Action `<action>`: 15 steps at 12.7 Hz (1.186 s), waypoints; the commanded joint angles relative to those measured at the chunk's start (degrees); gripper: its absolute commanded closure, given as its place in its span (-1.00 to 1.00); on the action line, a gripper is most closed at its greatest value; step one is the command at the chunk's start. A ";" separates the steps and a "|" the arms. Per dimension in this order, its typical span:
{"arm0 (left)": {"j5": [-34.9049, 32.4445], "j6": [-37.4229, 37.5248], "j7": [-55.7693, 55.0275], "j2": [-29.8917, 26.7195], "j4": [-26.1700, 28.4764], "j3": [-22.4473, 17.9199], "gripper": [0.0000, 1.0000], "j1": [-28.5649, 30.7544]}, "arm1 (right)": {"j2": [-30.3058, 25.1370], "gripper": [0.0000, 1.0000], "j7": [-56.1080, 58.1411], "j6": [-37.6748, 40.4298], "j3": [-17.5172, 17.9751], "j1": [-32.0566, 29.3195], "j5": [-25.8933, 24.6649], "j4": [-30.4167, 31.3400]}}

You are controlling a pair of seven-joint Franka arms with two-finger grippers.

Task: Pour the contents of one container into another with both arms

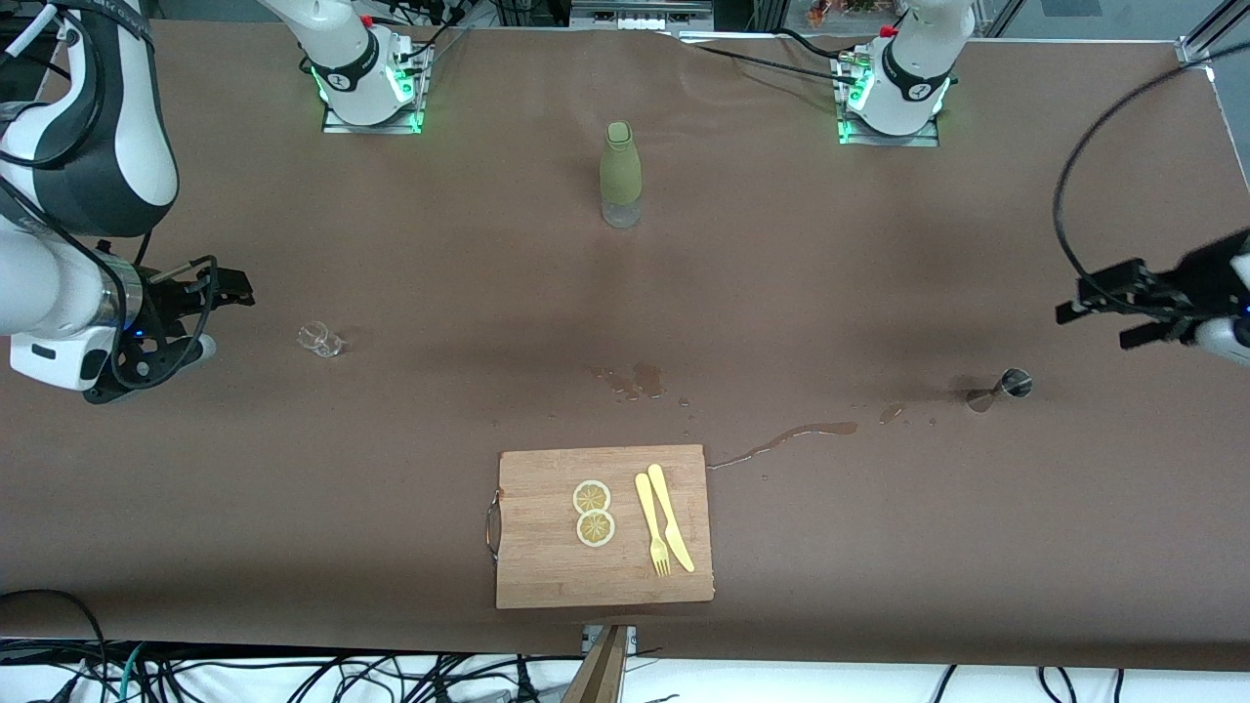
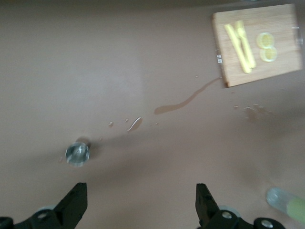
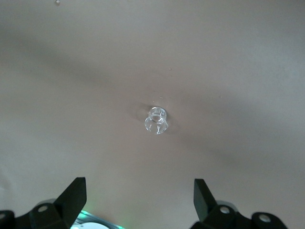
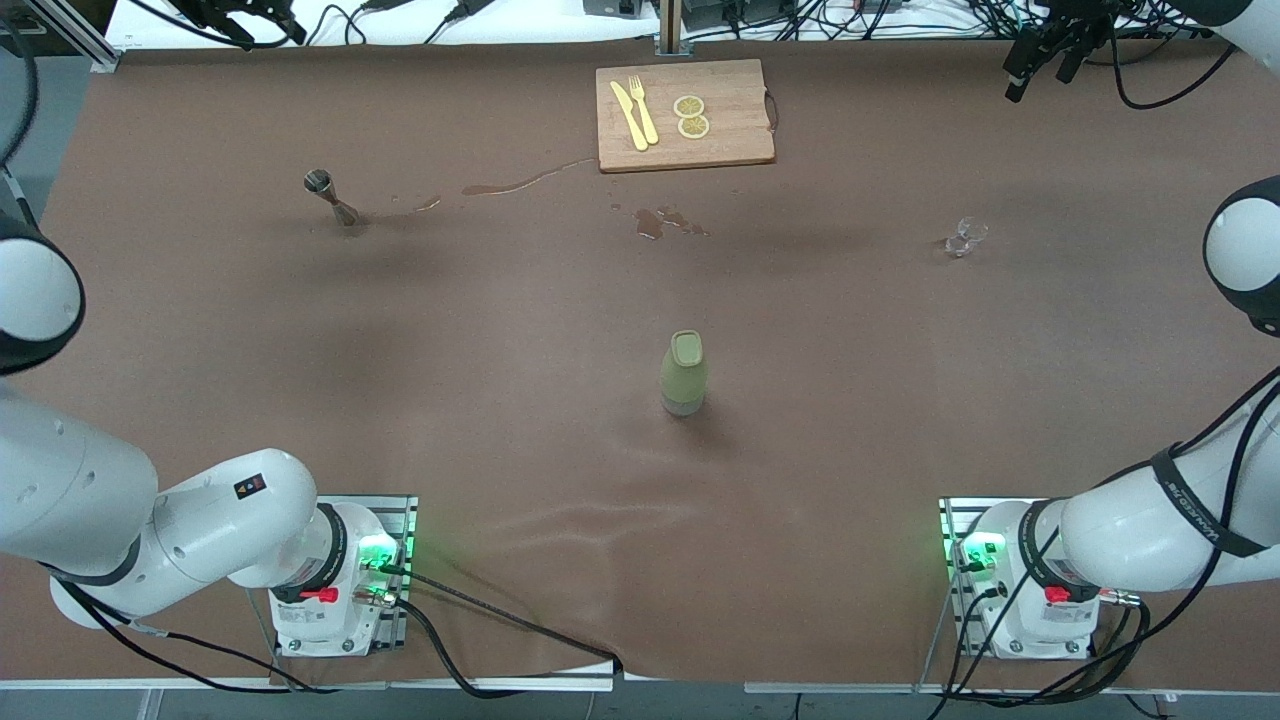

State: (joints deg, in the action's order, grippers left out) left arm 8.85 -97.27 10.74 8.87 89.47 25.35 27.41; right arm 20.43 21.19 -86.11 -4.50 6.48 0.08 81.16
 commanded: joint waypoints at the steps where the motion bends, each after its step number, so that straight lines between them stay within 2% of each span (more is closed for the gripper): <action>1: -6.19 -1.08 -3.89 -7.36 6.76 -1.79 -1.00 -1.22 | -2.76 -1.00 -9.10 0.85 0.10 1.86 -0.43 1.72; 3: -15.31 -0.82 -3.54 -10.00 6.77 -2.84 -1.00 -3.23 | -5.12 -1.00 -17.90 -0.20 0.19 2.74 -0.78 4.43; 4: -16.05 0.58 -4.06 -11.40 6.77 -3.11 -1.00 -3.76 | -7.57 -1.00 -20.02 -2.29 0.80 2.49 -0.96 8.10; 6: -13.27 2.79 -3.54 -11.68 6.77 -3.81 -1.00 -3.86 | -13.90 -1.00 -19.52 -9.31 2.20 -0.14 -1.31 16.71; 7: -9.07 2.53 -3.62 -11.16 6.86 -3.99 -1.00 -3.25 | -16.80 -1.00 -19.17 -11.87 4.56 -2.94 -1.57 20.23; 8: -8.24 0.35 -3.62 -10.72 7.73 -4.16 -1.00 -2.55 | -18.65 -1.00 -18.73 -12.50 6.76 -5.40 -2.01 21.92; 9: -8.23 -1.76 -3.62 -10.72 8.78 -4.17 -1.00 -2.45 | -21.02 -1.00 -18.64 -12.51 7.22 -7.25 -2.01 23.33; 12: -7.80 -1.26 -3.45 -10.63 8.62 -4.08 -1.00 -1.23 | -25.70 -1.00 -19.25 -6.91 7.31 -11.13 -1.75 23.26; 15: -7.79 -1.43 -3.62 -10.01 8.70 -3.99 -1.00 -0.96 | -27.90 -1.00 -19.34 -1.27 7.22 -11.32 -1.93 21.42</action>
State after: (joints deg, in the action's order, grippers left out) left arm -0.20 -98.08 7.15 -1.05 97.72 21.06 25.81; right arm -5.42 2.56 -89.28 1.45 -4.06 -1.08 102.29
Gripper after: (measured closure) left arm 0.000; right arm 0.000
